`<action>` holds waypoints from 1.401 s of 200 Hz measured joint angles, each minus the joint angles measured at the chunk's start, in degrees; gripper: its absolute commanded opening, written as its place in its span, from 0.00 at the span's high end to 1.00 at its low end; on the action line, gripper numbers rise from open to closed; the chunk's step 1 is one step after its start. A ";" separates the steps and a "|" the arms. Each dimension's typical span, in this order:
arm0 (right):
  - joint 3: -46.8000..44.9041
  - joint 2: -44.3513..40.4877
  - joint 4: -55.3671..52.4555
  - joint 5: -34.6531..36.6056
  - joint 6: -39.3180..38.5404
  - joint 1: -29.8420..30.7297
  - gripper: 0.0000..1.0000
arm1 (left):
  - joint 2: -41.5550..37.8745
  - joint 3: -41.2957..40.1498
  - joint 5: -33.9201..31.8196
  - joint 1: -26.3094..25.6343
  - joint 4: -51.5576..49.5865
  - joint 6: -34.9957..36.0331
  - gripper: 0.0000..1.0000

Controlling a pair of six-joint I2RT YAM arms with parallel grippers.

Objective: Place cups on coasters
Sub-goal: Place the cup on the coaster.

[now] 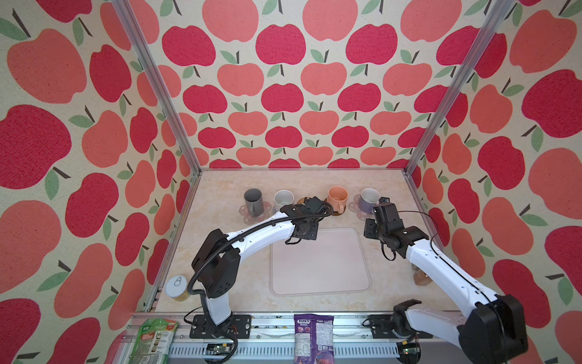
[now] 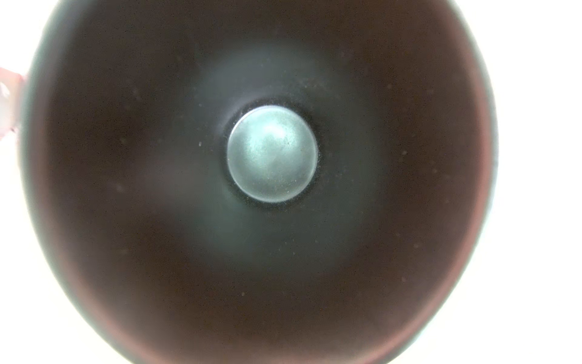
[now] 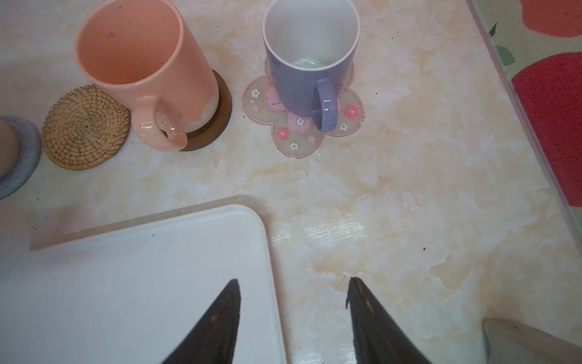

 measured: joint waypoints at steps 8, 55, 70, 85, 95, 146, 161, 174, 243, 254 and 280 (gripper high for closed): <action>-0.11 0.00 0.02 0.00 -0.24 -0.02 0.42 | 0.76 0.96 0.00 0.52 -0.04 0.00 1.00; -0.55 0.20 0.81 -0.26 -1.38 -0.02 0.42 | 5.97 7.50 -0.02 2.43 -1.86 0.00 1.00; -0.72 0.66 1.27 -0.79 -1.84 -0.02 0.42 | 7.50 9.03 0.00 2.93 -2.08 0.00 1.00; -0.72 1.29 1.84 -1.29 -2.40 -0.07 0.42 | 9.01 10.49 0.04 3.39 -2.36 0.00 1.00; -0.72 1.64 2.10 -1.51 -2.73 -0.07 0.42 | 9.92 11.63 0.04 3.69 -2.73 0.00 1.00; -0.72 2.16 2.16 -1.70 -4.52 -0.22 0.42 | 14.67 17.75 0.02 5.55 -3.82 -0.04 1.00; -0.74 2.16 2.16 -1.68 -4.98 -0.33 0.42 | 15.87 19.43 0.02 5.97 -4.20 -0.07 1.00; -0.81 2.16 2.16 -1.68 -5.25 -0.33 0.42 | 17.09 20.90 0.00 6.21 -4.22 -0.15 1.00; -1.90 1.73 2.12 -1.62 -6.47 -0.44 0.41 | 21.94 26.25 0.00 6.99 -4.55 -0.22 1.00; -1.90 1.51 2.14 -1.62 -6.64 -0.44 0.41 | 22.86 27.30 0.02 7.15 -4.87 -0.22 1.00; -1.90 1.49 2.14 -1.66 -6.71 -0.68 0.41 | 26.27 32.09 -0.35 7.48 -5.90 -0.48 1.00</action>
